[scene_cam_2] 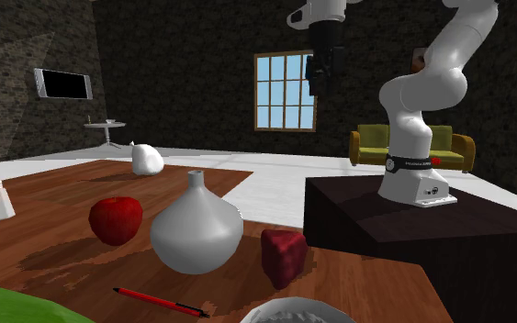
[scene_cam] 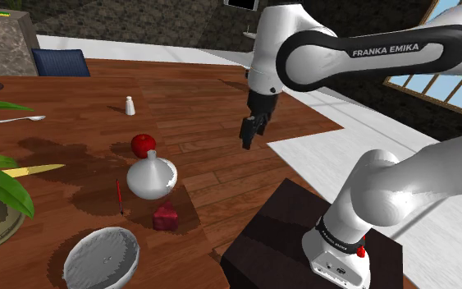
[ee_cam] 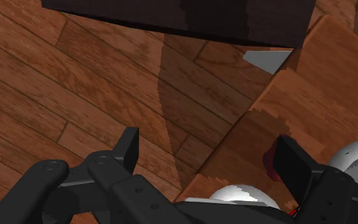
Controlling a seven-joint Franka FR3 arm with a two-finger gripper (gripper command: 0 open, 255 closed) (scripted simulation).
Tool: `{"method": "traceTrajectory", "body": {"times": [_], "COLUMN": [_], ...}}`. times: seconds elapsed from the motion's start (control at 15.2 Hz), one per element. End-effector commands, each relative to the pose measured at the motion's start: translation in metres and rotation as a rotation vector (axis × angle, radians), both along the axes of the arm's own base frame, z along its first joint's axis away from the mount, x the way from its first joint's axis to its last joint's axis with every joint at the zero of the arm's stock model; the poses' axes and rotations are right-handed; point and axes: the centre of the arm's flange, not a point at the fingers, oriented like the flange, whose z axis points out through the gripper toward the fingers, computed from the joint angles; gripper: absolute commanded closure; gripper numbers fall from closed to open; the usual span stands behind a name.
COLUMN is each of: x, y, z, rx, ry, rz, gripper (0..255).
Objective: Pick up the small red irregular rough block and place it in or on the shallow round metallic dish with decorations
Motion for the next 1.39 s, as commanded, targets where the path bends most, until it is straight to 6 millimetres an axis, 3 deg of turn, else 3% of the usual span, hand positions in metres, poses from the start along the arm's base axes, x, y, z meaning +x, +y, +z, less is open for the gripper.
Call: {"method": "traceTrajectory", "body": {"times": [0.0,1.32], "x": [0.010,0.103], "y": [0.014,0.169], "z": [-0.022,-0.203], "rx": [0.006,0.053], "ry": [-0.008,-0.067], "rz": [0.005,0.063], "gripper": [0,0]}}
